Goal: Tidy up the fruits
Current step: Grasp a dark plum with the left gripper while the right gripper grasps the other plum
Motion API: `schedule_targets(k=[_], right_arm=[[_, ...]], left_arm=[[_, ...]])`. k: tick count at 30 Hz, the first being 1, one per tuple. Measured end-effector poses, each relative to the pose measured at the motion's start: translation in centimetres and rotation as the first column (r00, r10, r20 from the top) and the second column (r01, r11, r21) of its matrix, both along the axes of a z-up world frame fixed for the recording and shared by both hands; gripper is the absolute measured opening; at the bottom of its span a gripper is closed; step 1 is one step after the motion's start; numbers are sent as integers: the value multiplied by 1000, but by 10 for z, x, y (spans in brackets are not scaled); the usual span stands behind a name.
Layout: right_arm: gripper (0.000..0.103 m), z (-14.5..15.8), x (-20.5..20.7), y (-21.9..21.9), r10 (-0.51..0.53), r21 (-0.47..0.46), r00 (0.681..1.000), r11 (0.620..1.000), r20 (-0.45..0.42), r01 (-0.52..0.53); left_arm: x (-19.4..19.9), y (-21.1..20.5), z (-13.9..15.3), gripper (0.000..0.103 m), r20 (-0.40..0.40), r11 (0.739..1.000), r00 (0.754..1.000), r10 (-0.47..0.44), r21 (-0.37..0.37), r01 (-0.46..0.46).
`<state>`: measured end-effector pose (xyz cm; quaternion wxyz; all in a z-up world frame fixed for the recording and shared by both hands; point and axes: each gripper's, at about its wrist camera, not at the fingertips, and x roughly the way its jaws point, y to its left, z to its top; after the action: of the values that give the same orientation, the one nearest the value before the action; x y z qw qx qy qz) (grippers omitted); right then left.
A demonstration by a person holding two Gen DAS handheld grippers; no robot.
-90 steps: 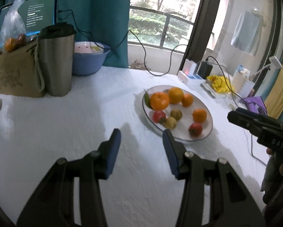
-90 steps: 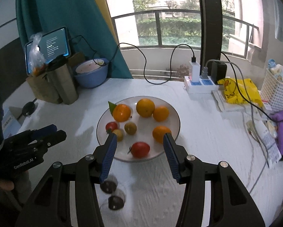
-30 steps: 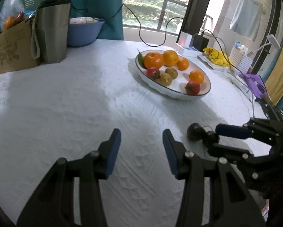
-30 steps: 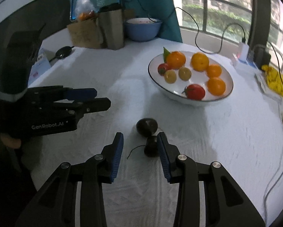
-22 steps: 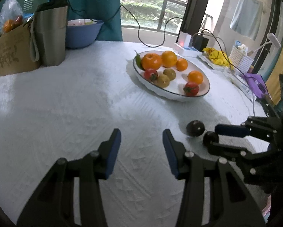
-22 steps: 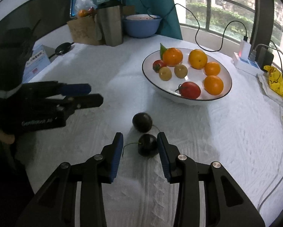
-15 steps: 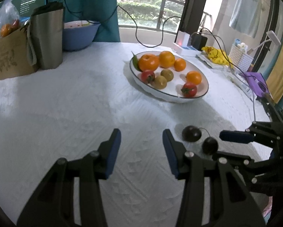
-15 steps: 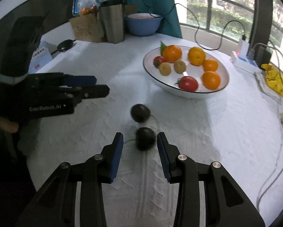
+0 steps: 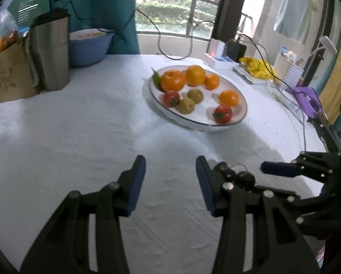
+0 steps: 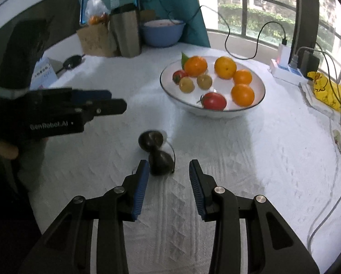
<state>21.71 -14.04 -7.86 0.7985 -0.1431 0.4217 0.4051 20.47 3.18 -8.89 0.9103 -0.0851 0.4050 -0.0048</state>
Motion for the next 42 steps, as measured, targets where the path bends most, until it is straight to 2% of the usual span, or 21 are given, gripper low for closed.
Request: schedule_targets(k=[5,7,17,18,20,29,34,35,37,40,42], right_arm=[[39,-5,-2,2,-4,20,1000,1000,-6,5],[28,-6,0,5,-5,29,1000,1000,-3,5],[25,-1,-2,5,19,41,1000,999,0,-19],[19,2,-4,2,15,44,1000,999,6,-16],[17,9,-6,-4,6,56,1000,998,10,-7],[17,5,-6,-36,-73,44,997,996,-16,73],[17,9,-5,-45,-105,84,993,991,-44,108],[17,10,-4,-46,-111,91,992,989,-51,115],[18,12,-5,-42,-116,99,991,988,-64,122],[26,11,-7,-31,-110,100,991,988,-76,118],[37,8,-8,-24,-112,91,990,989,-84,120]], left_arm=[[3,-13,-5,47,-22,998,998,-56,-13,56],[3,-14,-6,47,-31,998,998,-61,-14,60],[3,-24,-3,47,-30,994,994,-109,-35,108],[3,-26,-2,47,-26,993,993,-117,-36,116],[4,-29,-2,47,-25,991,991,-131,-36,130],[22,-54,-23,47,-83,977,973,-215,-10,215],[28,-56,-23,46,-65,974,972,-226,14,227],[29,-57,-23,44,-65,972,971,-232,29,234],[29,-58,-24,31,-65,970,969,-237,43,240],[29,-55,-23,29,-63,968,967,-247,38,249],[28,-53,-22,29,-58,968,967,-248,27,250]])
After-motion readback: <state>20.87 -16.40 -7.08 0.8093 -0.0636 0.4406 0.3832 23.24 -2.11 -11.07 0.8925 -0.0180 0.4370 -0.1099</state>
